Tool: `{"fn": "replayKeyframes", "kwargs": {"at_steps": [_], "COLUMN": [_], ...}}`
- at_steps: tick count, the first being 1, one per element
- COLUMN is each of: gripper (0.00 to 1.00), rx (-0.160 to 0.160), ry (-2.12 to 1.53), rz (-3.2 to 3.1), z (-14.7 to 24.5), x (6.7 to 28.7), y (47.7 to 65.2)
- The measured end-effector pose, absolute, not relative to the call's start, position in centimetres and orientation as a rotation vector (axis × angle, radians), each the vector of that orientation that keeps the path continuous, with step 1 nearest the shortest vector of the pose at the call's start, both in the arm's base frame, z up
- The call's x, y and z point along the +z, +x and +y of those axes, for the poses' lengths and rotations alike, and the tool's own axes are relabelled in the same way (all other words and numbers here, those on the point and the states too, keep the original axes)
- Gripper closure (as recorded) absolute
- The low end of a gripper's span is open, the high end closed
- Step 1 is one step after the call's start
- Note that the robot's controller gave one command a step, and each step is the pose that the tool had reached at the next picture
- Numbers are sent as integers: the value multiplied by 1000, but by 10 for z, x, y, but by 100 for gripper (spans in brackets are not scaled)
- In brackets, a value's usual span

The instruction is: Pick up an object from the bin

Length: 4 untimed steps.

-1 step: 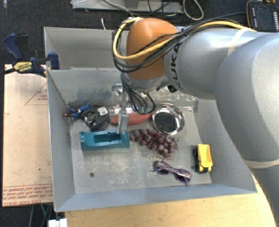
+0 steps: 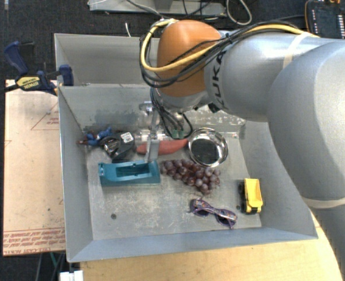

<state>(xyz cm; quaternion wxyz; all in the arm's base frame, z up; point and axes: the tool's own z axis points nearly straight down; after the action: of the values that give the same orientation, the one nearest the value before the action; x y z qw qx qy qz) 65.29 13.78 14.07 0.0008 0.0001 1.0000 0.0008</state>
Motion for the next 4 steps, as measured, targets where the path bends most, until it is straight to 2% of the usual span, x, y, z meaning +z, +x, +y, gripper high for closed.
{"fn": "replayKeyframes", "kwargs": {"at_steps": [1,2,3,4], "gripper": [0,0,0,0], "rx": [3,2,3,12], "ry": [30,-364,-141,-228], "rz": [3136,3114,3132,3118], "z": [138,153,162,157], "x": [138,135,110,108], "y": [648,634,627,610]}}
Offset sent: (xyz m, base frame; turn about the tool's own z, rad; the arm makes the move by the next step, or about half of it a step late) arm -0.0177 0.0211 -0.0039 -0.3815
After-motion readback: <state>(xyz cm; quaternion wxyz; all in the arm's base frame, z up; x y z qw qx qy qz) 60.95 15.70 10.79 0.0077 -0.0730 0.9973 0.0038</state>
